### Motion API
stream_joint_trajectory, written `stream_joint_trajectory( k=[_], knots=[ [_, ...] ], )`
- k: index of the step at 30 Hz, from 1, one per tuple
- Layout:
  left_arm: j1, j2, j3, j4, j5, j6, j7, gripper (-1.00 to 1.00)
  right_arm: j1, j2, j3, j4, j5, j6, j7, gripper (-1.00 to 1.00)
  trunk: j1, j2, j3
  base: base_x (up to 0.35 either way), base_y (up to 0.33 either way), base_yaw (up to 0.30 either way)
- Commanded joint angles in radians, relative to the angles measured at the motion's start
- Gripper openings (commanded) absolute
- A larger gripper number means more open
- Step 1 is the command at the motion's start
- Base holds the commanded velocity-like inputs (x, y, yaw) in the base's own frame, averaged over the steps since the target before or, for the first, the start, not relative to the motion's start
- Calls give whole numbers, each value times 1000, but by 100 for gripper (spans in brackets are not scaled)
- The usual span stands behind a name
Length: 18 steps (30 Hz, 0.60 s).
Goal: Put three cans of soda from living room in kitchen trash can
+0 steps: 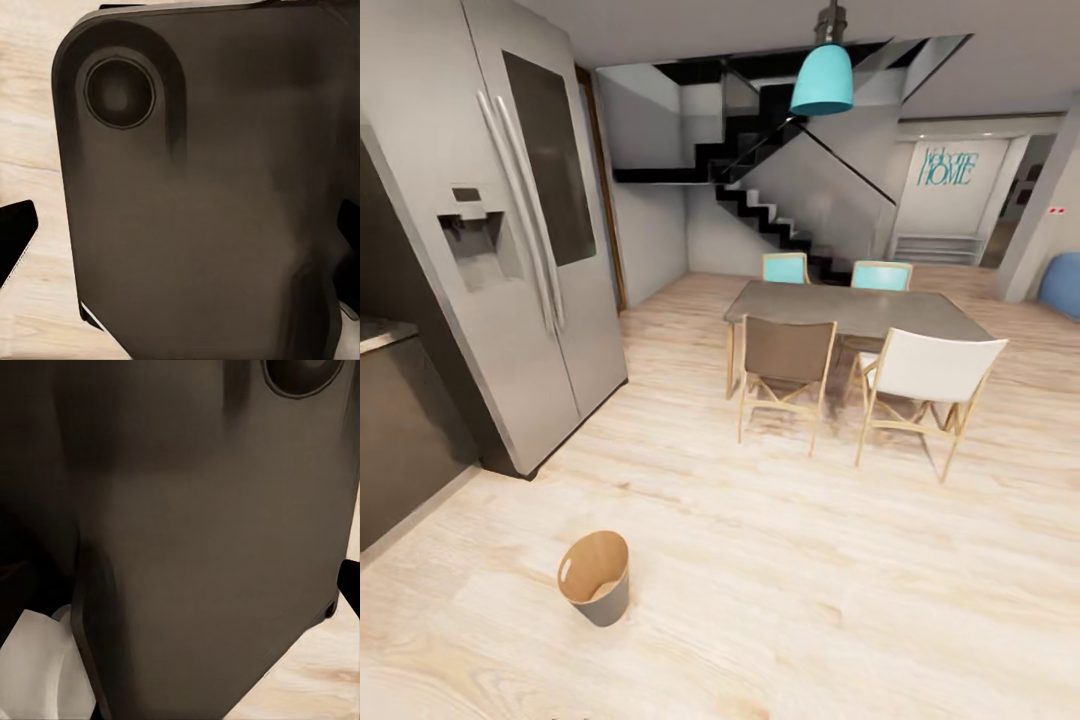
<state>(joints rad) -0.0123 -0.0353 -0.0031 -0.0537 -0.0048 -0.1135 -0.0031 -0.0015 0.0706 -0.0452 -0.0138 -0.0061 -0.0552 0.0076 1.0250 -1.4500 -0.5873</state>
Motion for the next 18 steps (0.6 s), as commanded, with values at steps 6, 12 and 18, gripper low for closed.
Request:
stream_joint_trajectory(
  k=[6,12,18],
  knots=[
    [0,-1,0,0,-1,0,0,100,0,0,1,0,0,0,2,100,0,0,-2,140,349,106],
    [0,-2,0,0,-1,0,0,100,0,0,1,0,0,0,3,100,0,0,-2,151,348,8],
    [0,-2,0,0,0,0,0,100,0,0,2,0,0,0,3,100,0,0,-2,149,348,-126]
  ],
)
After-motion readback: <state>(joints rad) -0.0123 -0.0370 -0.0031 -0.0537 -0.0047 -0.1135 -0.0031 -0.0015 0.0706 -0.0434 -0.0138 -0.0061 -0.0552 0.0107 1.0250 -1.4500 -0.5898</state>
